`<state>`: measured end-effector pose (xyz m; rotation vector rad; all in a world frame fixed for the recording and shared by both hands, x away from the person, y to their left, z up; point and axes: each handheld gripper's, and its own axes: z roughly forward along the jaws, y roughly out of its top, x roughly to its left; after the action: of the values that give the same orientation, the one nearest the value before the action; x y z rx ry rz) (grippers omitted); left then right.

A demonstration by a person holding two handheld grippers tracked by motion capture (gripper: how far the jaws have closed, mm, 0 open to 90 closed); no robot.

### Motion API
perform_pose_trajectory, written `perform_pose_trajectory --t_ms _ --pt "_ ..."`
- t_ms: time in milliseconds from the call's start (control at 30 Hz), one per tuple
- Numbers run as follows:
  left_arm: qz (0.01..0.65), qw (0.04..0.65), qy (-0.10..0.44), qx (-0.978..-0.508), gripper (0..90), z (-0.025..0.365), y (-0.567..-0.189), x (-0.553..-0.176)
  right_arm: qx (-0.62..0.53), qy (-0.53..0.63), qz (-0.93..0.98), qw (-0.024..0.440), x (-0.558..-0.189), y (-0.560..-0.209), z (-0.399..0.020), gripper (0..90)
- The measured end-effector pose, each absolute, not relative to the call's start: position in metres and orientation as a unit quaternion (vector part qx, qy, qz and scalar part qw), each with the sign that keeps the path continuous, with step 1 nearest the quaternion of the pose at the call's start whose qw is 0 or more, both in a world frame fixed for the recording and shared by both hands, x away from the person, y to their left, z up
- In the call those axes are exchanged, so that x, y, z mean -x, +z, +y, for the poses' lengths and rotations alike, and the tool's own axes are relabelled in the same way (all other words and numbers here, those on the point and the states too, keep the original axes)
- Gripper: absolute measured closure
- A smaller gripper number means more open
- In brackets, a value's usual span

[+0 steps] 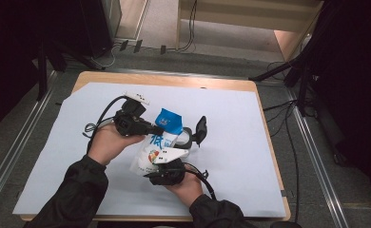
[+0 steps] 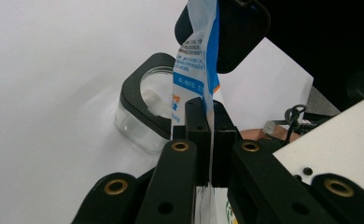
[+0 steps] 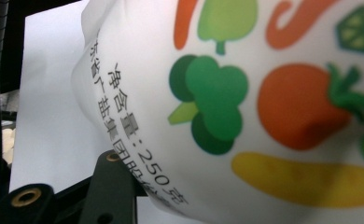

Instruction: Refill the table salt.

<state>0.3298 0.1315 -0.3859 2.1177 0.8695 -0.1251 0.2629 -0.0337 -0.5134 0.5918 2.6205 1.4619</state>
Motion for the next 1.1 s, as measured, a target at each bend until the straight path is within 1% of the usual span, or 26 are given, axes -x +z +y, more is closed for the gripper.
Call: perform_pose_trajectory --t_ms 367,567,633,800,1100 --pt "0.352 0.415 -0.055 -0.837 90.0 0.124 -0.394 -0.338 -0.207 0.485 0.85 0.014 -0.264 -0.515 -0.038 54.9" --pt "0.351 0.41 -0.052 -0.84 89.8 0.12 -0.396 -0.34 -0.213 0.491 0.845 -0.002 -0.264 -0.515 -0.04 57.3" --pt "0.35 0.409 -0.051 -0.841 88.1 0.119 -0.397 -0.341 -0.215 0.497 0.841 -0.012 -0.265 -0.515 -0.041 58.2" --pt "0.348 0.397 -0.047 -0.848 86.3 0.115 -0.399 -0.341 -0.221 0.499 0.838 -0.02 -0.266 -0.514 -0.042 59.7" --pt "0.353 0.398 -0.048 -0.845 89.6 0.113 -0.4 -0.343 -0.219 0.504 0.835 -0.021 -0.266 -0.514 -0.043 60.6"
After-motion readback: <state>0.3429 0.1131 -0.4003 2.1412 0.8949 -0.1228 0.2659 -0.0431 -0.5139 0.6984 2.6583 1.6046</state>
